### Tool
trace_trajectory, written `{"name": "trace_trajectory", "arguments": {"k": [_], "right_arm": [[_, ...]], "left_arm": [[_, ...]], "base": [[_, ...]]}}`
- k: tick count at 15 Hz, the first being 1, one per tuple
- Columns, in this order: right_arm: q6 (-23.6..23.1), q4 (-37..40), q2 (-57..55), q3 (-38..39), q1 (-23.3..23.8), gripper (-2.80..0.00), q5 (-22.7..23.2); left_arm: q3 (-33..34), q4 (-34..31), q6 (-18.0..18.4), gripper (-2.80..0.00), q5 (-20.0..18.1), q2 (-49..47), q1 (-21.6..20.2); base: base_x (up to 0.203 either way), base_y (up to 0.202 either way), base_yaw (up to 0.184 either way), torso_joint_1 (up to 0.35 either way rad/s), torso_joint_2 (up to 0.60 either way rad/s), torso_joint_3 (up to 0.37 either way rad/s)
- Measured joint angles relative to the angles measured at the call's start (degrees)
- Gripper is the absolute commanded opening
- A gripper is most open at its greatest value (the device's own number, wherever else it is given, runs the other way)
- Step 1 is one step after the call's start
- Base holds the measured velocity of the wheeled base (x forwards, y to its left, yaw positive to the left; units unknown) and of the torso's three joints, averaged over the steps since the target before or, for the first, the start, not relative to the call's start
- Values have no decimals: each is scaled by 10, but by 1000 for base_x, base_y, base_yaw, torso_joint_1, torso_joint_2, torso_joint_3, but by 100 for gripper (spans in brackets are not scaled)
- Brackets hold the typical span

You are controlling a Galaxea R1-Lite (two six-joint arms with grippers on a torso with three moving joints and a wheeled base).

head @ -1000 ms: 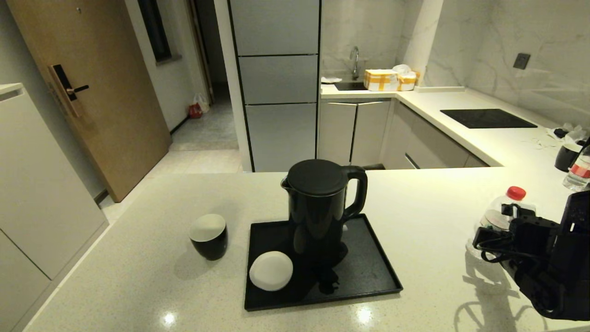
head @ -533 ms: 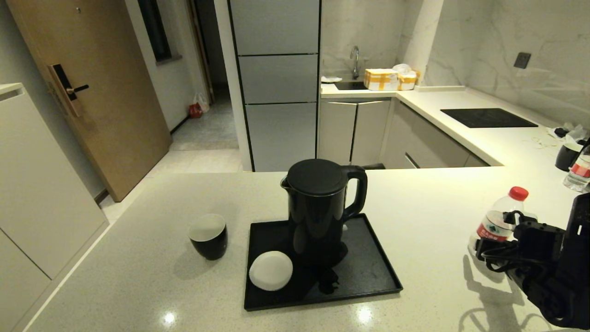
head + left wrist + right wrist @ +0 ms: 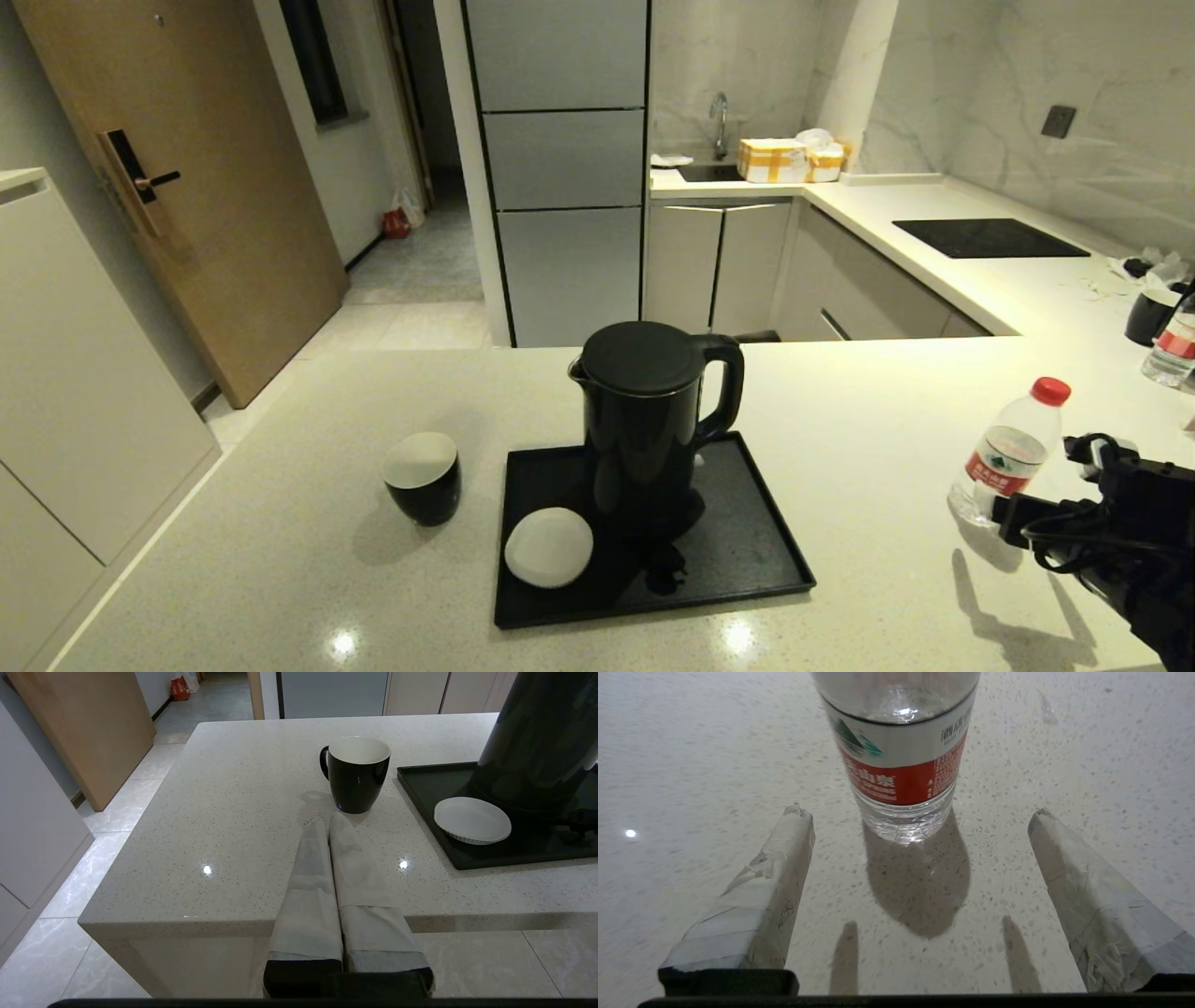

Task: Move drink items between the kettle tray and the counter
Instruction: Return the tea cup to its original position

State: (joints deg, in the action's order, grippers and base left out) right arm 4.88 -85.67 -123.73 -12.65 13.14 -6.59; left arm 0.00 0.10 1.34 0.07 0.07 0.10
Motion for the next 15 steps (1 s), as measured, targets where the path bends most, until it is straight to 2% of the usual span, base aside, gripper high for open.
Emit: {"name": "trace_trajectory", "arguments": {"k": [4,5,8,15], "right_arm": [[-1,64,119,35,2,0,25],[-2,91,154,36,2,-280,31],[-1,233,292,15,-5,-280,52],[-2,731,601,-121,-35,-280,162]], "left_arm": [[0,0,0,-280,0,0,0],[0,0,0,-280,0,0,0],[0,0,0,-280,0,0,0],[0,0,0,-280,0,0,0]], "base": [[0,0,0,0,0,0],[0,0,0,0,0,0],[0,0,0,0,0,0],[0,0,0,0,0,0]]}}
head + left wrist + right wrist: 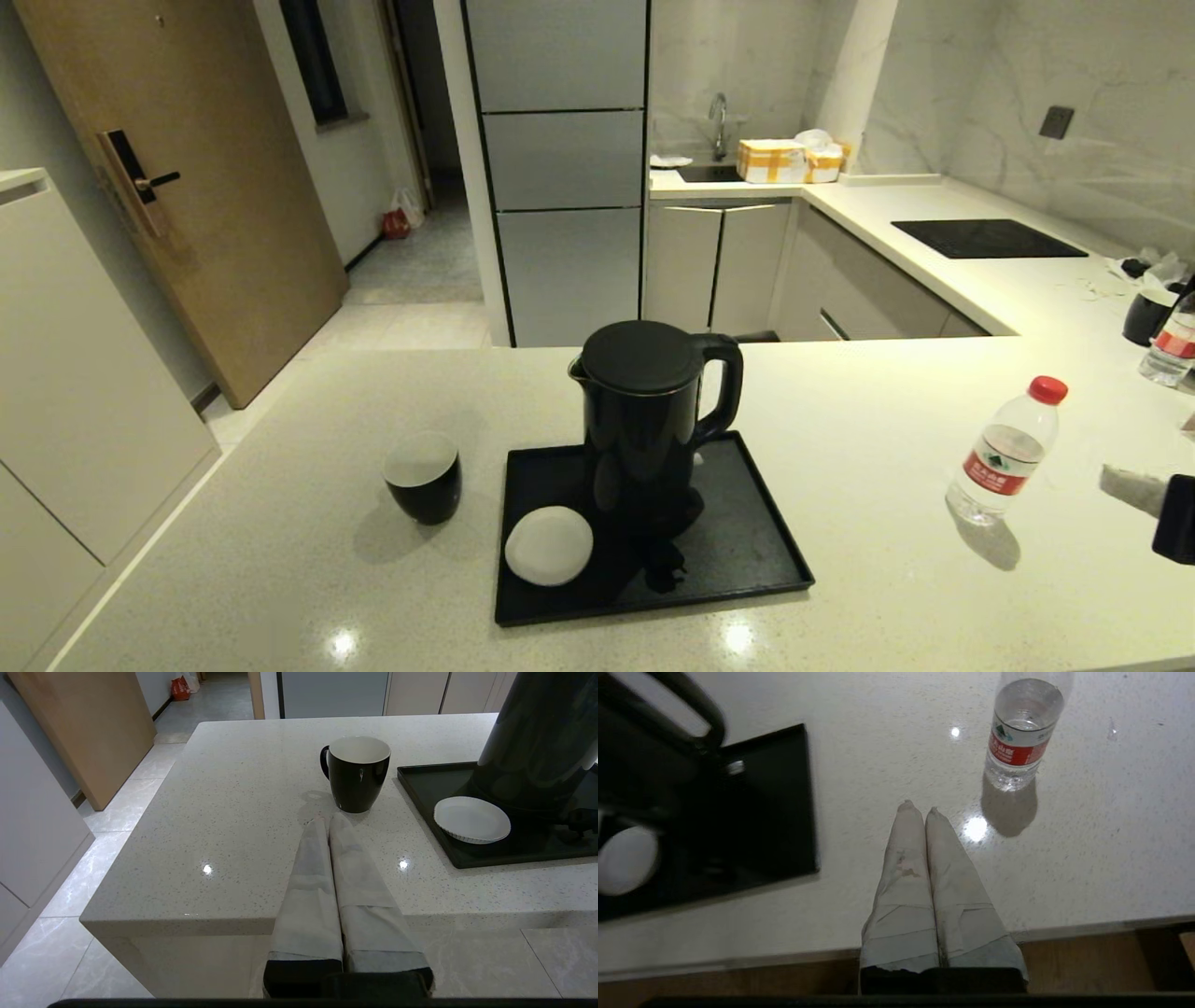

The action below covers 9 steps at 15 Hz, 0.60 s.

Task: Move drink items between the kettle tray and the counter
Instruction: Return the tea cup to its original position

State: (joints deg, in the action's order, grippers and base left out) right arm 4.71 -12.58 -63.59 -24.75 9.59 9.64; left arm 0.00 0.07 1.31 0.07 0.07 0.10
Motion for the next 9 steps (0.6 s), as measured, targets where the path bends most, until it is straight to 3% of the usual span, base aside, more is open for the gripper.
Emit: {"name": "trace_trajectory", "arguments": {"k": [5,9], "right_arm": [[-2,295,242,-126,-3,-280,17],[6,551,410,-320,-12,-280,15]], "left_arm": [[0,0,0,-280,0,0,0],[0,0,0,-280,0,0,0]], "base": [[0,0,0,0,0,0],[0,0,0,0,0,0]]}}
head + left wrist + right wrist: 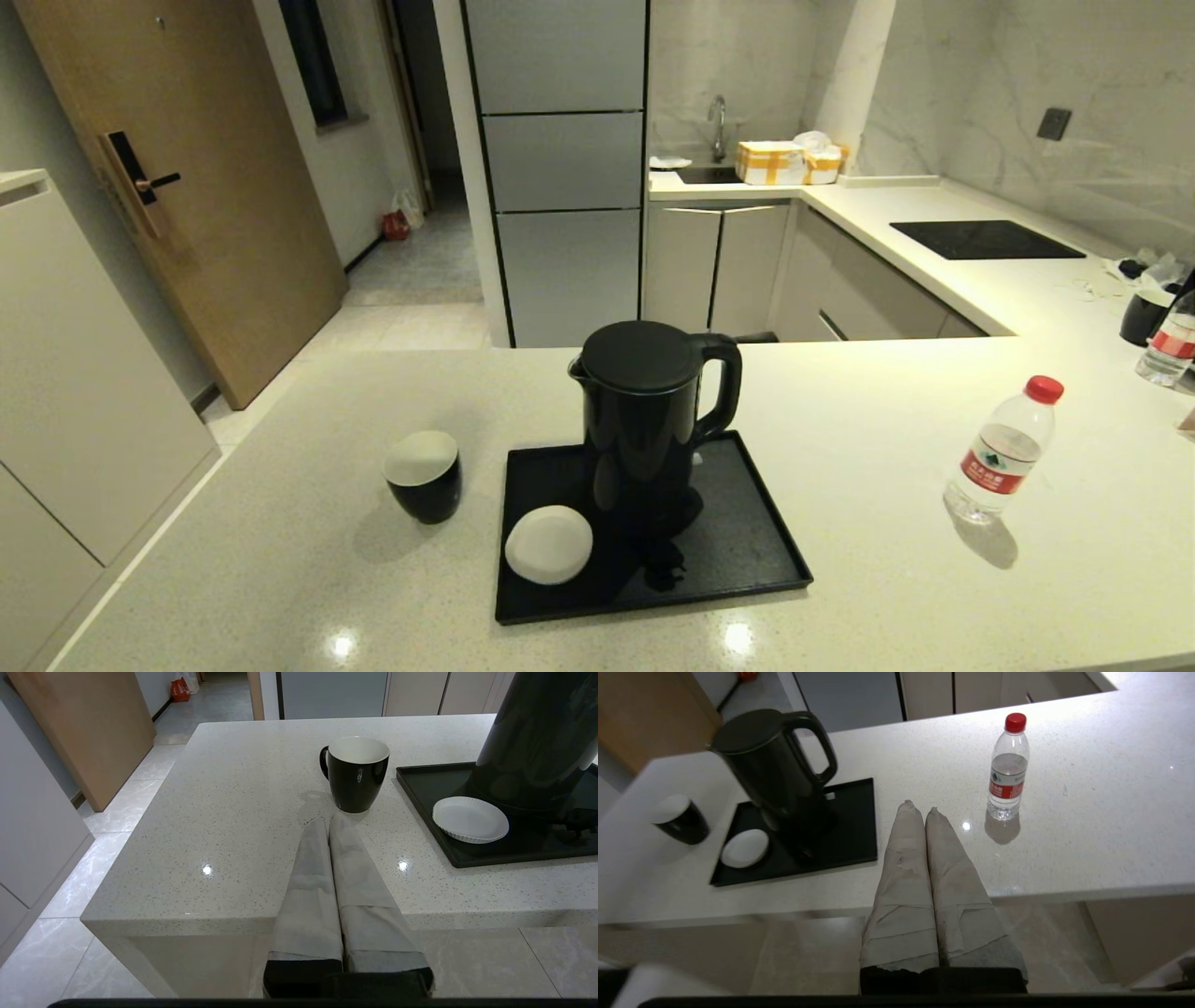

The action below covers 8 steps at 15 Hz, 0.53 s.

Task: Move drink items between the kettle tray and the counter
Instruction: Return the tea cup to its original position

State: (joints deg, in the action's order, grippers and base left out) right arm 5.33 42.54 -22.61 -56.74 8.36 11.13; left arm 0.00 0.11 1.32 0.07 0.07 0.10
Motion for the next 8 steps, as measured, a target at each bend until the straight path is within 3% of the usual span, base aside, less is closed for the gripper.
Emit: {"name": "trace_trajectory", "arguments": {"k": [2,4,6,8], "right_arm": [[11,107,35,-94,-12,-280,-5],[9,176,56,-138,-46,-280,-15],[5,177,94,-117,-61,-280,-16],[0,129,146,-46,-72,-280,-17]], "left_arm": [[0,0,0,-280,0,0,0],[0,0,0,-280,0,0,0],[0,0,0,-280,0,0,0],[0,0,0,-280,0,0,0]], "base": [[0,0,0,0,0,0],[0,0,0,0,0,0],[0,0,0,0,0,0],[0,0,0,0,0,0]]}}
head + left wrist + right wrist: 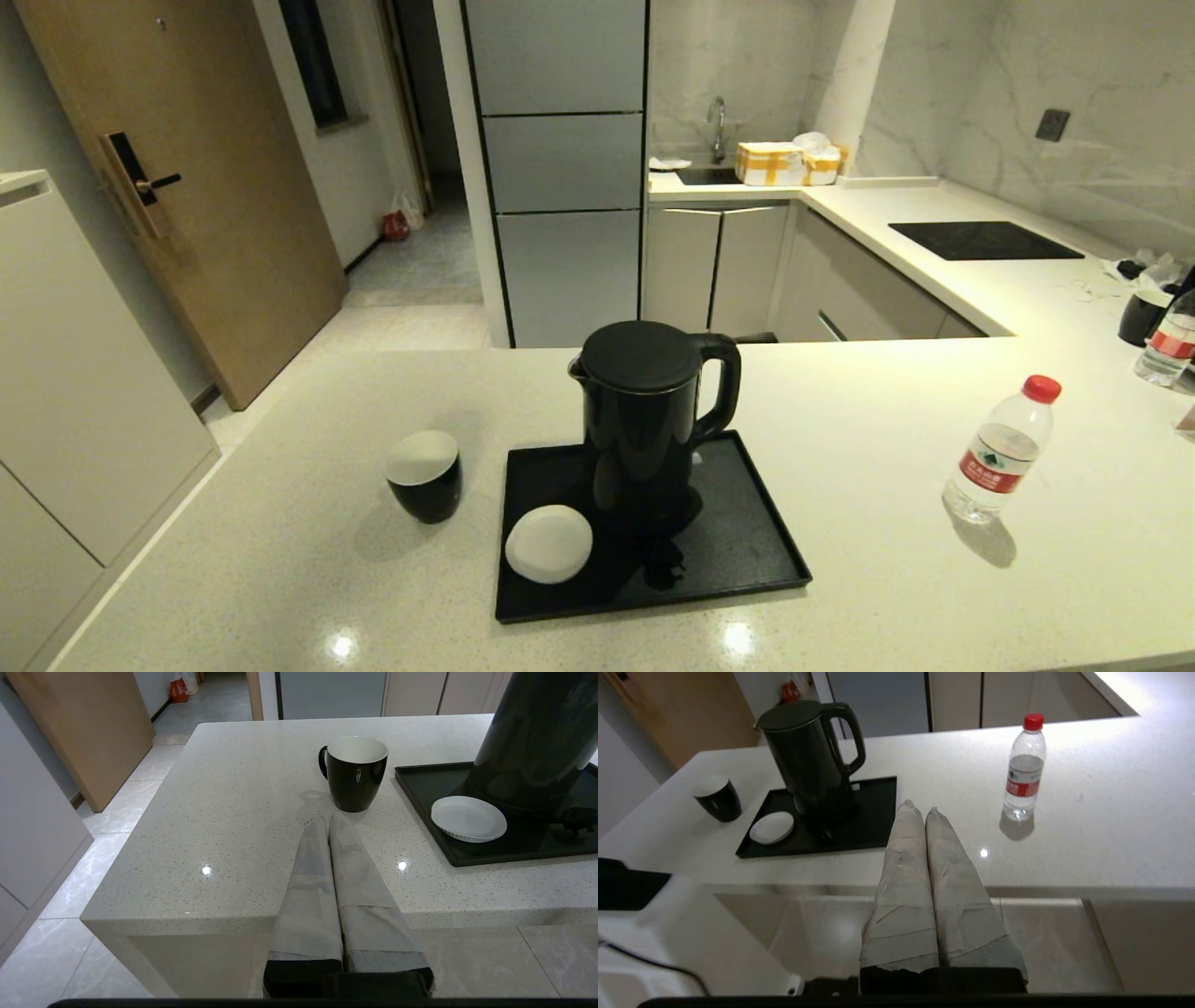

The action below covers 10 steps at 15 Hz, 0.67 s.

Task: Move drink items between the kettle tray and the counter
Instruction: Return the tea cup to its original position

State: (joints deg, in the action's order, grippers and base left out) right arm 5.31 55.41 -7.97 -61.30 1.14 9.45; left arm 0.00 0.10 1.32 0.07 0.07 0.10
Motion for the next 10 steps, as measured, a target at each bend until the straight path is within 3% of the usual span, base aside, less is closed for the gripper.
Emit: {"name": "trace_trajectory", "arguments": {"k": [5,10], "right_arm": [[-5,-285,66,261,-8,-280,-31],[-62,-530,79,494,-9,-280,-3]], "left_arm": [[0,0,0,-280,0,0,0],[0,0,0,-280,0,0,0]], "base": [[0,0,0,0,0,0],[0,0,0,0,0,0]]}}
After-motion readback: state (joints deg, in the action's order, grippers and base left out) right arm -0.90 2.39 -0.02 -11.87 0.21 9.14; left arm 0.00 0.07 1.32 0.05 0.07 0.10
